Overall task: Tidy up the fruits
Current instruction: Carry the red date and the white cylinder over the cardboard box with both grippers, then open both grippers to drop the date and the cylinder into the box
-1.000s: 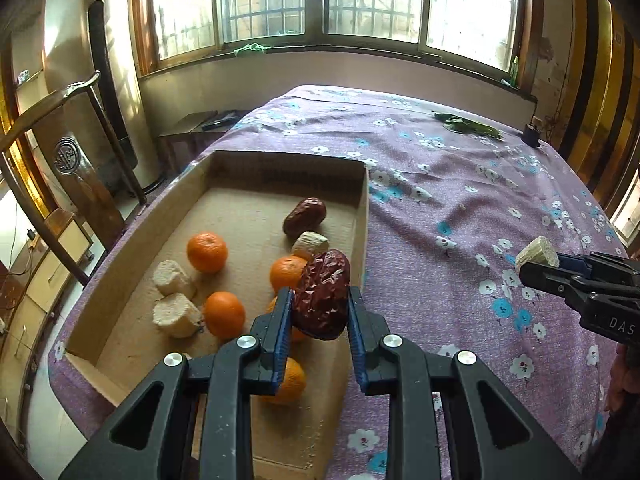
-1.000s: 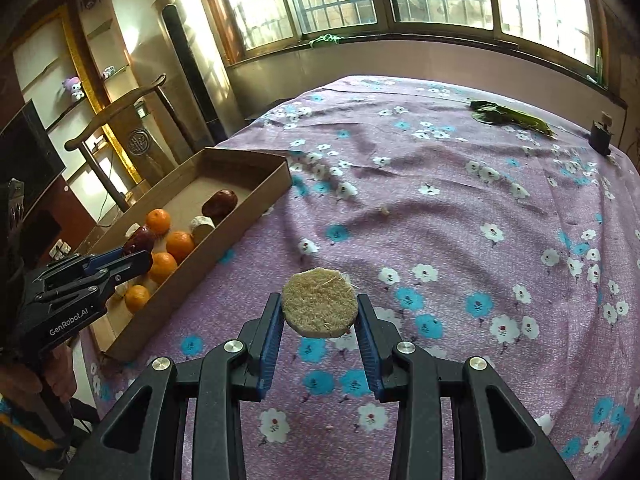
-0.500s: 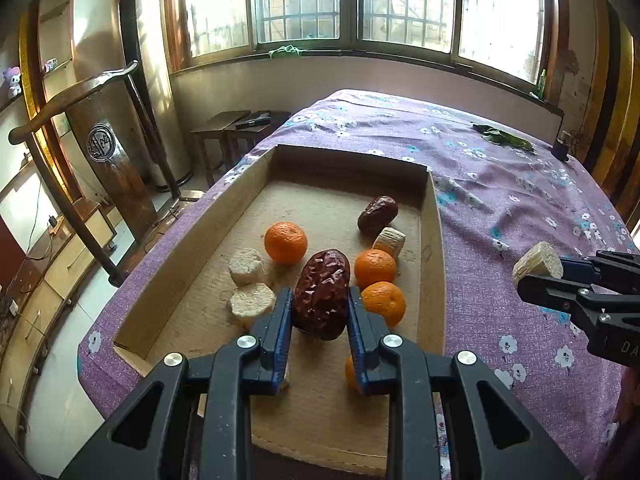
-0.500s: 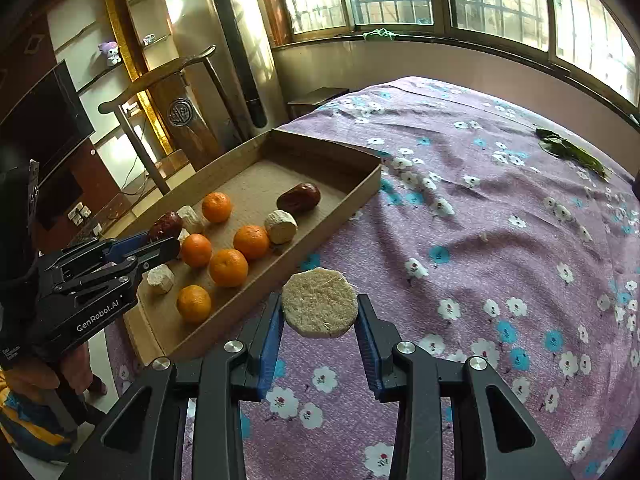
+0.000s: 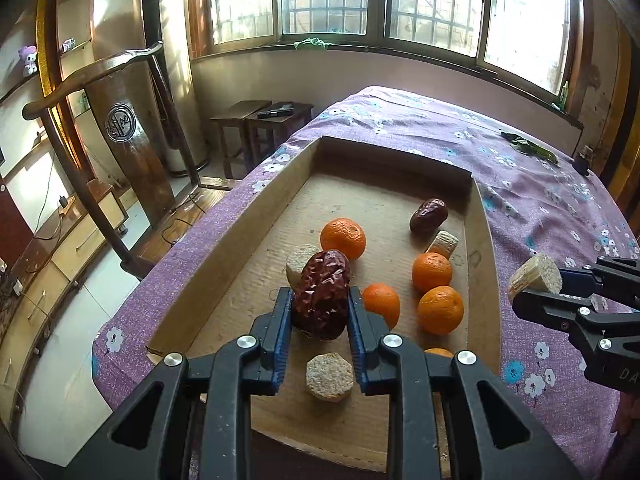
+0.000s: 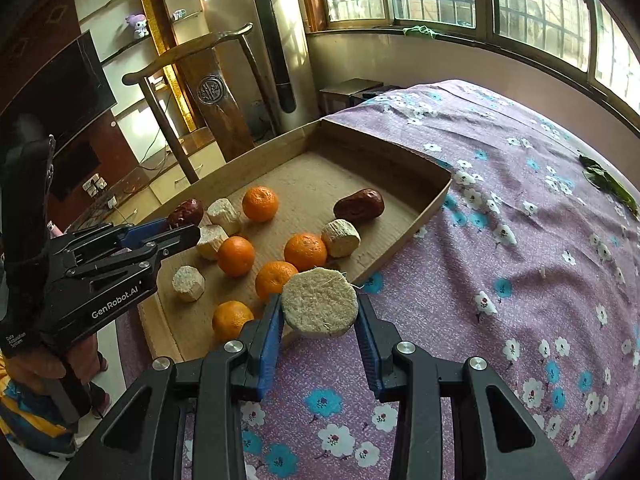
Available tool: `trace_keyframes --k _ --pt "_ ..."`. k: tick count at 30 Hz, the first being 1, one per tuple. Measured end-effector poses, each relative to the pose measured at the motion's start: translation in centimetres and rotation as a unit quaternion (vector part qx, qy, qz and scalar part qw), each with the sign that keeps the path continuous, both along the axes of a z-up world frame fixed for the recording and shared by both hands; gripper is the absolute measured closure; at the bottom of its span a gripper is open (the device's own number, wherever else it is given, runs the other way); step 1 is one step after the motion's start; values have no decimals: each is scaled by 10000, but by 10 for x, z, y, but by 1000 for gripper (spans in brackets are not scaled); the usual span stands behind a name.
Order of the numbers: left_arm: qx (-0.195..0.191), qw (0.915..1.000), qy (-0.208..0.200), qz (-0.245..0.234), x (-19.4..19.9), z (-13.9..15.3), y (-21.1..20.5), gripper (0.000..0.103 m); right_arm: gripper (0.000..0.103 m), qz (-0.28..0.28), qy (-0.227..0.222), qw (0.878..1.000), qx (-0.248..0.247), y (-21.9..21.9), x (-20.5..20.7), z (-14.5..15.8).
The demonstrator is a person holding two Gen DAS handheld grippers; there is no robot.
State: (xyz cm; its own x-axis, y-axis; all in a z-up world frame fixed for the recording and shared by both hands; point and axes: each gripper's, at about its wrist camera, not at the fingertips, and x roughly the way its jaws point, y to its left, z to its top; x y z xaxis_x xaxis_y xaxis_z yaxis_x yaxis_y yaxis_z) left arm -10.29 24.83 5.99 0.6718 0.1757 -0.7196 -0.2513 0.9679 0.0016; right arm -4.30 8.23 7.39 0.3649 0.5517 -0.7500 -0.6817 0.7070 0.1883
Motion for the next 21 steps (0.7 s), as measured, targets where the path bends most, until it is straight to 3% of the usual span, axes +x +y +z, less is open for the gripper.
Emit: trace_keyframes --k 21 --pt "96 9997 144 147 29 -12 13 78 64 648 164 9975 -249 87 64 -19"
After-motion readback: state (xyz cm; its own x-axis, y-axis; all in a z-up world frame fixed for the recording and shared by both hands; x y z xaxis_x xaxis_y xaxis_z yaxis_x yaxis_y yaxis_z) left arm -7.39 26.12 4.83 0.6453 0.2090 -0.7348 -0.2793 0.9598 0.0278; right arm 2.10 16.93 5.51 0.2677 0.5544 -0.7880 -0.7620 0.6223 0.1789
